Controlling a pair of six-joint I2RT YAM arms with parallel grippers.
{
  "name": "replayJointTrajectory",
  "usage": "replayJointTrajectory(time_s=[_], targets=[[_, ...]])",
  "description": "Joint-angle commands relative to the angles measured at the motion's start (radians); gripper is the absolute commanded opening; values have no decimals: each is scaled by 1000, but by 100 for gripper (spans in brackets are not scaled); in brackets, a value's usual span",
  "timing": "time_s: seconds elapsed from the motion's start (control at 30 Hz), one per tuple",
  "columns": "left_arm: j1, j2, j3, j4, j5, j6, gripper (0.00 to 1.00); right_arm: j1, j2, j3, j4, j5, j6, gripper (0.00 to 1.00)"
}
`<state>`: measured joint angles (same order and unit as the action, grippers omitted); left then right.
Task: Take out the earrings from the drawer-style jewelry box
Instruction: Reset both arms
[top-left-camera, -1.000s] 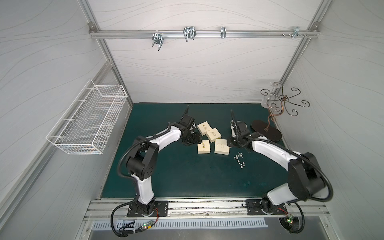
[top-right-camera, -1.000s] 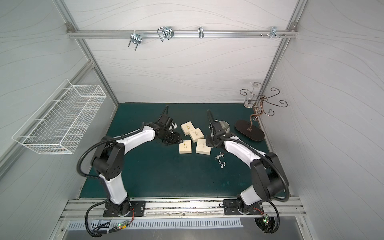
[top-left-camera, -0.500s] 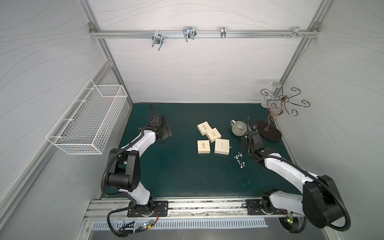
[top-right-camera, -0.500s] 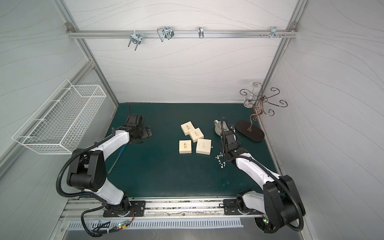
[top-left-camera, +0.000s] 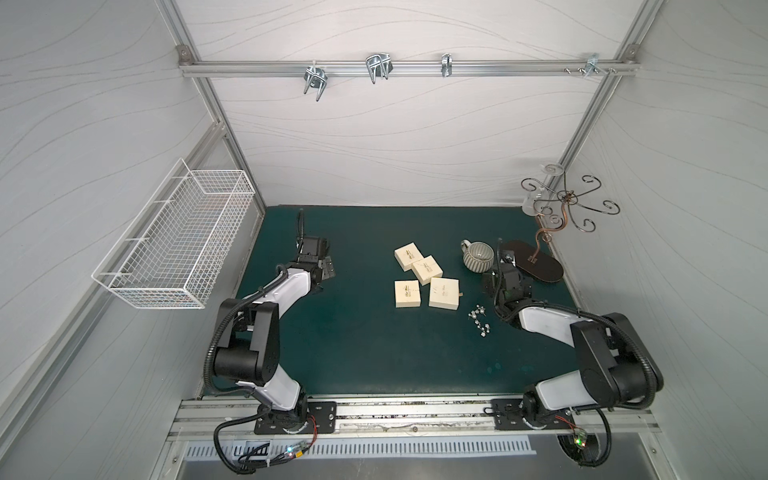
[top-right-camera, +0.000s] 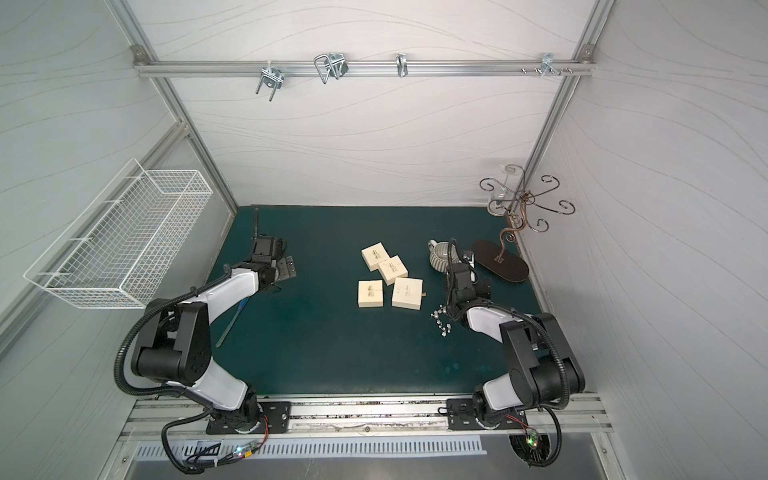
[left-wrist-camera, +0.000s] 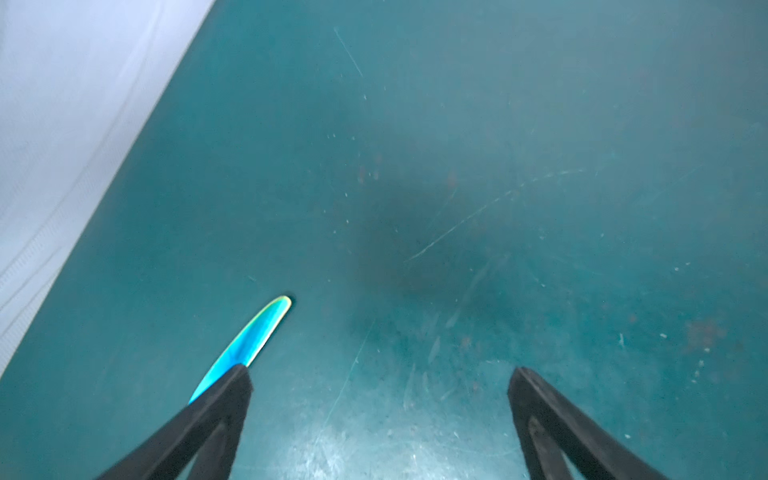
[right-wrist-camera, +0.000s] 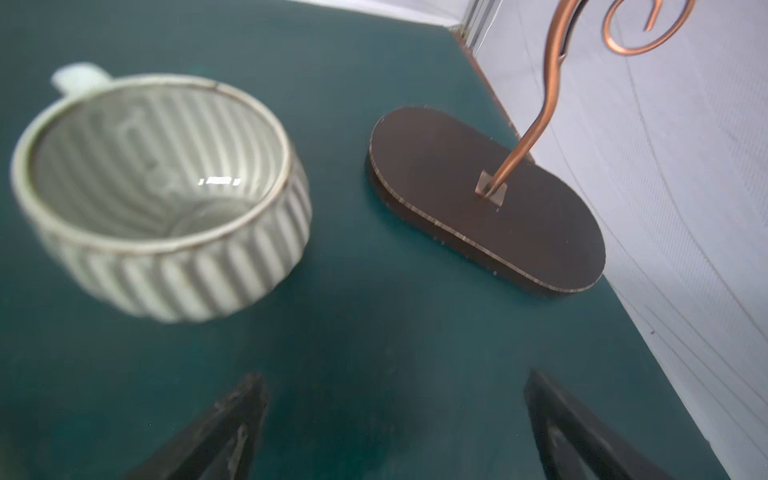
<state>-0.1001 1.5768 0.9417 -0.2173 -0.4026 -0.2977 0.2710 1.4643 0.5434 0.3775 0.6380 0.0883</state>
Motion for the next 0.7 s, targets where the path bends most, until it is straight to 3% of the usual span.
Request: replayJointTrajectory(time_s=[0.0, 0.1, 0.3, 0.37, 0.57, 0.67], targets=[[-4, -33, -10, 64, -25, 9, 100, -59, 41, 18, 141, -85, -51, 99], [-3, -32, -10, 65, -22, 11, 100, -125, 91, -34, 297, -261, -42, 99], [-3, -44, -23, 81, -4, 20, 100, -133, 81, -94, 374, -390, -71, 99], [-3, -40, -18, 81, 6, 26, 100, -132, 119, -140, 515, -371, -77, 99], [-1, -53, -39, 111, 46, 72, 100, -117, 105, -132, 479, -337, -80, 99], [0, -58, -85, 152, -24, 164, 99, -117, 105, -132, 477, -337, -80, 99]])
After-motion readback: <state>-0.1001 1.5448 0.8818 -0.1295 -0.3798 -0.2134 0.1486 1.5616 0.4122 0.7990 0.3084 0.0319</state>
